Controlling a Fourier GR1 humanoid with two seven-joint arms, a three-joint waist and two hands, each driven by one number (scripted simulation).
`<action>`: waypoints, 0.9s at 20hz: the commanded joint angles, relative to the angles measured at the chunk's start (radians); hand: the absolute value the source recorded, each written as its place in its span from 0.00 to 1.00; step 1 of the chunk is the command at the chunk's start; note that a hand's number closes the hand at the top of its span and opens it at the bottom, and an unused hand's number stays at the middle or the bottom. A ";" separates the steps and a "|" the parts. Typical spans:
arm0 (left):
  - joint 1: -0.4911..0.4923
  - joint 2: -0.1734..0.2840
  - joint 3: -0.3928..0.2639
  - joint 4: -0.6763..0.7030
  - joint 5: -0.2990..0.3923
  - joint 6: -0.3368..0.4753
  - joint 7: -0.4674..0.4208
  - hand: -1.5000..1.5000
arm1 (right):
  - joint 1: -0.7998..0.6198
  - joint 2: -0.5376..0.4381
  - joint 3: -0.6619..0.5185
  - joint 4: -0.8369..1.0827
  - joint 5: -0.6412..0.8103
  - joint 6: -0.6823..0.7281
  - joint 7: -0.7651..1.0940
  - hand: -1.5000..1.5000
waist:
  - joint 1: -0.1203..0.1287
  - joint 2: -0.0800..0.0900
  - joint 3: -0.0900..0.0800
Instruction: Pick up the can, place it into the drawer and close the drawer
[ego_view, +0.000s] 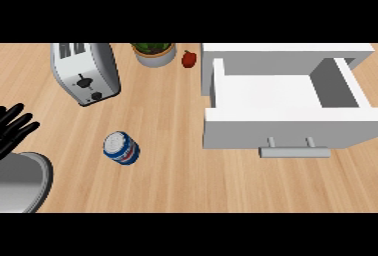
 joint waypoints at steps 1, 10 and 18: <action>0.006 0.012 0.039 -0.035 0.099 0.050 0.094 0.00 | 0.054 -0.027 -0.081 0.005 -0.077 0.074 -0.026 0.00 | 0.000 0.000 0.000; -0.094 0.019 0.008 0.079 0.249 0.133 0.239 0.00 | 0.109 0.021 -0.081 -0.026 -0.084 0.135 -0.060 0.00 | -0.006 0.001 0.000; -0.179 -0.098 -0.109 0.175 0.100 0.173 0.231 0.00 | 0.098 0.017 -0.142 -0.018 -0.113 0.173 -0.032 0.00 | -0.007 0.002 0.000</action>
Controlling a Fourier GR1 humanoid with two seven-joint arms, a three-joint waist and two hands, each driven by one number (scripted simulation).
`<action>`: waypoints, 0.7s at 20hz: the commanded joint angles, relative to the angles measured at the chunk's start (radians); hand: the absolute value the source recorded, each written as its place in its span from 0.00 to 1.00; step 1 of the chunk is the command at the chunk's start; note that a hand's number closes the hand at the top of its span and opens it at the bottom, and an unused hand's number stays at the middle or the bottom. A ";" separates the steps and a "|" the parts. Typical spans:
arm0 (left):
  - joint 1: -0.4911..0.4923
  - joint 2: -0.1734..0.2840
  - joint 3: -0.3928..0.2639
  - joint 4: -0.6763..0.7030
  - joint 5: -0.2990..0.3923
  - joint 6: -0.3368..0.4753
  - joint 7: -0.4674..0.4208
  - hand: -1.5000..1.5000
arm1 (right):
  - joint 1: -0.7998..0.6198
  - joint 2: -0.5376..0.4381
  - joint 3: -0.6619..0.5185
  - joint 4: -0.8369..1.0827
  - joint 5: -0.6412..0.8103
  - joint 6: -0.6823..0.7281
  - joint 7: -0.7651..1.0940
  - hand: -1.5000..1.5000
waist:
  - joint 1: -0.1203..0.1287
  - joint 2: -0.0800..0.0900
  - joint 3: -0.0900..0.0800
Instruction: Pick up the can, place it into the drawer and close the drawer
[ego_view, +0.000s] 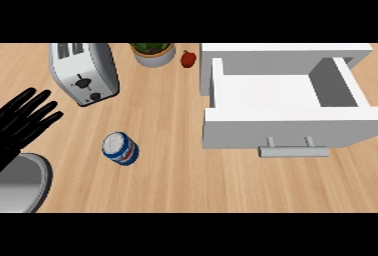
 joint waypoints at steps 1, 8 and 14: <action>-0.002 -0.056 -0.037 -0.025 -0.058 0.021 0.001 0.00 | 0.017 -0.017 -0.088 0.011 -0.086 0.058 -0.009 0.00 | 0.002 -0.001 0.000; -0.049 -0.182 -0.149 0.084 -0.270 0.055 -0.087 0.00 | 0.043 0.002 -0.103 -0.031 -0.085 0.084 0.048 0.00 | -0.001 0.000 0.000; -0.031 -0.181 -0.122 0.210 -0.366 -0.035 -0.204 0.00 | 0.047 0.054 -0.132 -0.001 -0.070 0.132 -0.004 0.00 | 0.001 0.000 0.000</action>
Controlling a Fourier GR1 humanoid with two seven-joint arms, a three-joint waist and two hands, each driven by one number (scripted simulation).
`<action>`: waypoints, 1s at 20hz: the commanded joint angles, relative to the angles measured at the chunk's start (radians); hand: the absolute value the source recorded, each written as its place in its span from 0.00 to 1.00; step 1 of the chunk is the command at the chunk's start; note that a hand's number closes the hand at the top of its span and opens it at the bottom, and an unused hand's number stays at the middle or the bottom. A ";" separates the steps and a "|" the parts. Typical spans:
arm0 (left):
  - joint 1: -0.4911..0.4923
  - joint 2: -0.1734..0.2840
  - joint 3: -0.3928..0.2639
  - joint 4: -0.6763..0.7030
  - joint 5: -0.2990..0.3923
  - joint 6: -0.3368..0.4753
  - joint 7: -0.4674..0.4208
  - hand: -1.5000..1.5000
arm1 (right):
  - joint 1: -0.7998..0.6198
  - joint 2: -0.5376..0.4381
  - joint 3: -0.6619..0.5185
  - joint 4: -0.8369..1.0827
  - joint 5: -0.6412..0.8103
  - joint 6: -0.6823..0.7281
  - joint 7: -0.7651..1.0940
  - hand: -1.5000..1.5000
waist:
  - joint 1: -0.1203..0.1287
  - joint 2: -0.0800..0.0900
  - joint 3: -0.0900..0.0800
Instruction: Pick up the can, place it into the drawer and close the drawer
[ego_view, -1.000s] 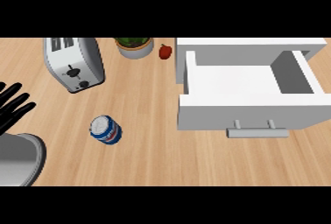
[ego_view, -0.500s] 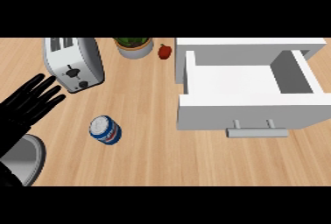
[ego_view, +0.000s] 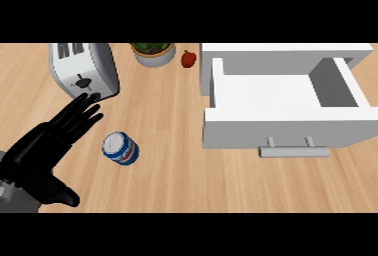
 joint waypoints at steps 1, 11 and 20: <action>0.038 -0.021 -0.005 0.036 -0.062 -0.029 -0.051 0.00 | 0.028 0.037 -0.027 0.030 0.029 0.068 -0.069 0.00 | 0.002 -0.001 0.000; -0.058 -0.089 -0.016 0.314 -0.274 0.001 -0.281 0.00 | -0.026 0.024 -0.087 0.022 -0.020 0.084 -0.002 0.00 | 0.001 0.000 0.000; -0.100 -0.042 0.036 0.621 -0.393 -0.046 -0.551 0.00 | -0.029 -0.001 -0.134 -0.047 -0.083 0.070 0.111 0.00 | -0.001 0.001 0.000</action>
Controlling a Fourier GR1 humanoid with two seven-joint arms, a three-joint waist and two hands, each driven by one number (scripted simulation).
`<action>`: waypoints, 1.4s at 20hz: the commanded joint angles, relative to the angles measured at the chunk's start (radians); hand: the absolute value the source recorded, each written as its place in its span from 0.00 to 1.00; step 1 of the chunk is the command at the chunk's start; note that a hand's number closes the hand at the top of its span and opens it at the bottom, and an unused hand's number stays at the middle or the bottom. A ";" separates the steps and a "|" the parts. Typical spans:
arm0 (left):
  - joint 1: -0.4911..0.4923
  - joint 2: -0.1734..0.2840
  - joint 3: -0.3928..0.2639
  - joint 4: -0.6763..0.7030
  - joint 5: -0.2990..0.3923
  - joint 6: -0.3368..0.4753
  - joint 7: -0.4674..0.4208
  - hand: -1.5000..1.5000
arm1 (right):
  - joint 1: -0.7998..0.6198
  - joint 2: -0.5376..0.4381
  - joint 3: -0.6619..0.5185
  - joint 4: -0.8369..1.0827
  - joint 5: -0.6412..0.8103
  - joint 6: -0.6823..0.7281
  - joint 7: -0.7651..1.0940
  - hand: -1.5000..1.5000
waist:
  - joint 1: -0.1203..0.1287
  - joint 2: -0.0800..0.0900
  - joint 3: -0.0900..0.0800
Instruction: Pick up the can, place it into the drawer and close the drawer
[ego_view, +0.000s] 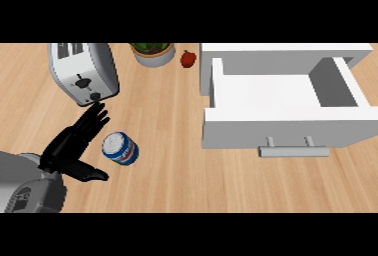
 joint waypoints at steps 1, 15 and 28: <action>0.004 0.016 0.010 0.114 -0.044 -0.022 -0.088 0.00 | 0.038 0.022 -0.035 -0.013 -0.011 0.056 -0.018 0.00 | -0.001 -0.001 0.000; -0.163 0.036 0.013 0.620 -0.184 -0.066 -0.410 0.00 | 0.013 0.077 -0.067 -0.006 0.003 0.097 -0.009 0.00 | -0.004 0.001 -0.001; -0.286 -0.001 0.050 0.848 -0.173 -0.087 -0.474 0.00 | 0.011 0.026 -0.111 -0.067 -0.120 0.082 0.095 0.00 | -0.008 0.002 -0.001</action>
